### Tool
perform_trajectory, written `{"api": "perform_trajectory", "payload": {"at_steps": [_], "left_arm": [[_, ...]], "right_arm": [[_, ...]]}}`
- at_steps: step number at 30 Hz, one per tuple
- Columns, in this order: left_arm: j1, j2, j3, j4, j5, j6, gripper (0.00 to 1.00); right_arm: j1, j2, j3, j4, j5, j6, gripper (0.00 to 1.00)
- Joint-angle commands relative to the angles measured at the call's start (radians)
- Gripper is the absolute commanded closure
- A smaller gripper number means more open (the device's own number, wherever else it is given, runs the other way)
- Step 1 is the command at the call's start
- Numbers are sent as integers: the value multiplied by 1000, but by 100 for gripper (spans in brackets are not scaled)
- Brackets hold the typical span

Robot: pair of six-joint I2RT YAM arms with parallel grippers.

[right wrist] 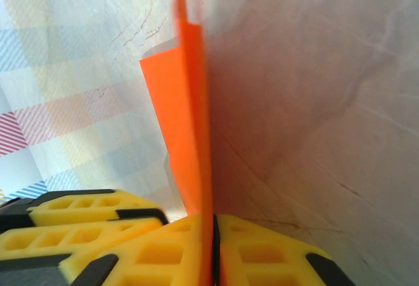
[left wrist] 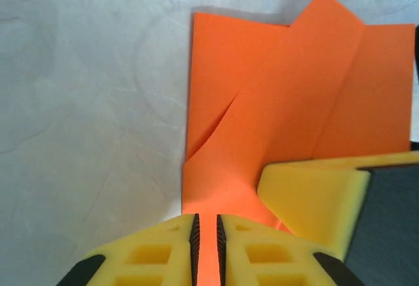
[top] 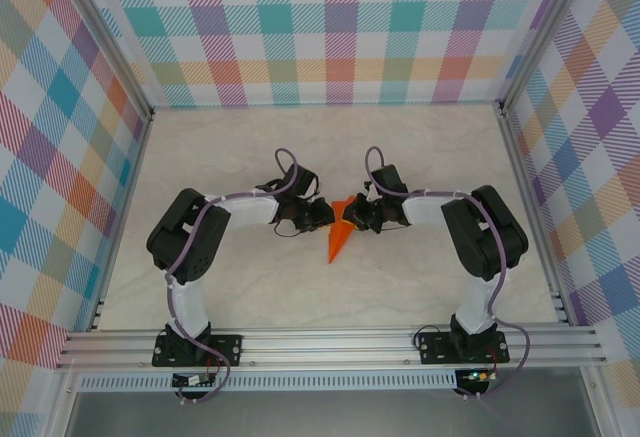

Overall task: Fold a paper plane with a square sheet of paper (pick it up from the middle)
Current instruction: Turn over the paper at the center of the table.

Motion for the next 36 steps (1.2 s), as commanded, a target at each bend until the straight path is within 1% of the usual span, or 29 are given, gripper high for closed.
{"api": "perform_trajectory", "payload": {"at_steps": [1,4,6,7,9,11,14,16,17,19,23,27,31,34,35,36], "left_arm": [[14,-109,-34,-27,-46,-6,79],[15,-192,-62,-68,-88,13,78],[15,-260,-93,-94,-128,25,76],[15,-288,-107,-107,-147,28,76],[15,-360,-147,-134,-192,35,75],[15,-425,-190,-142,-231,33,74],[19,-521,-263,-144,-295,22,72],[25,-580,-309,-153,-345,7,72],[30,-602,-329,-154,-361,2,72],[41,-658,-370,-165,-407,-15,71],[72,-736,-421,-222,-470,-26,70],[103,-783,-445,-242,-457,-11,69],[117,-793,-458,-240,-430,-5,69],[121,-793,-460,-240,-416,3,69],[121,-790,-460,-240,-410,3,69],[122,-789,-461,-237,-405,7,69]], "right_arm": [[9,-50,33,-86,-2,-64,92],[11,-121,51,-204,47,-120,92],[22,-180,87,-351,130,-183,92],[32,-201,116,-431,191,-215,92],[67,-233,202,-680,386,-274,91],[111,-242,287,-866,574,-310,90],[182,-207,419,-1142,847,-263,89],[225,-152,496,-1267,948,-222,89],[241,-124,525,-1307,974,-201,89],[274,-57,582,-1366,1011,-151,90],[330,124,720,-1452,1011,-70,90],[389,332,904,-1530,997,-17,87],[429,487,1071,-1543,926,-27,84],[444,538,1155,-1539,880,-42,73],[448,538,1165,-1520,859,-55,66],[448,529,1166,-1495,832,-73,62]]}}
